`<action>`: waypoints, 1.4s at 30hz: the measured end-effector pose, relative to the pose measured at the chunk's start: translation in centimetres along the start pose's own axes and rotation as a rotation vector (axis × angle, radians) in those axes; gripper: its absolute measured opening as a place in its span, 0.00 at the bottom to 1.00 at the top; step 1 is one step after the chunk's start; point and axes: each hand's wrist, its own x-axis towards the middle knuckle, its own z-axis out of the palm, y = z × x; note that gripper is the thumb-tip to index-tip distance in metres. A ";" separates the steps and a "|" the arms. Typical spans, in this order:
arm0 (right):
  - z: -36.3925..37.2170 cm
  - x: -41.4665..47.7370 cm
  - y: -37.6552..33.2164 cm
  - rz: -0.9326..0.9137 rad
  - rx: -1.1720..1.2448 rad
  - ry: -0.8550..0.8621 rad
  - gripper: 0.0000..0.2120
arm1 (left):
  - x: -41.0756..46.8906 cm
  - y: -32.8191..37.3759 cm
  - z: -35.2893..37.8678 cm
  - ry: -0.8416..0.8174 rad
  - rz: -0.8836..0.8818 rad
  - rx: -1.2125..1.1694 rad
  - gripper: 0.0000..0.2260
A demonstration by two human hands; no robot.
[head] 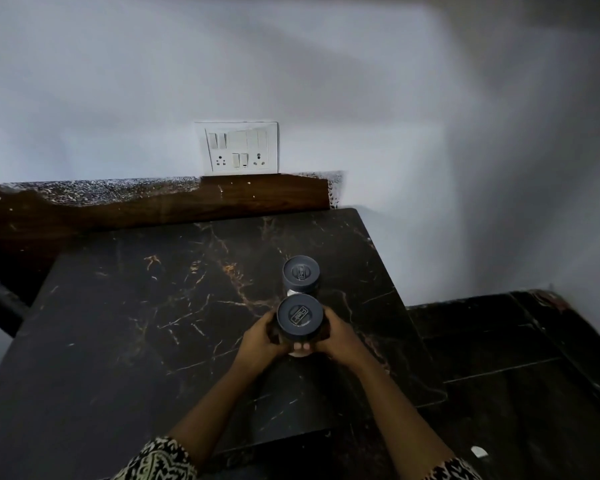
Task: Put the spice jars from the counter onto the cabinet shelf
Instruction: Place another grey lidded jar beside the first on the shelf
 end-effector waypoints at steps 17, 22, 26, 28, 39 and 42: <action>-9.9 -8.4 -16.2 -0.570 0.180 0.036 0.41 | -3.1 19.7 -7.9 0.138 0.463 -0.335 0.26; -11.8 -8.7 -19.5 -0.661 0.242 0.182 0.40 | -2.7 24.7 -8.2 0.177 0.530 -0.292 0.27; -12.5 -7.1 -21.1 -0.743 0.135 0.412 0.42 | -1.4 27.9 -7.4 0.259 0.553 -0.063 0.37; -12.6 -6.1 -21.7 -0.788 0.008 0.538 0.44 | -0.5 29.3 -7.3 0.282 0.581 -0.088 0.29; -18.3 -4.5 -24.4 -0.770 0.362 0.052 0.32 | 2.6 33.0 -8.8 0.039 0.520 -0.435 0.21; -18.1 -4.0 -24.8 -0.783 0.364 0.222 0.38 | 3.6 33.0 -7.7 0.119 0.523 -0.376 0.31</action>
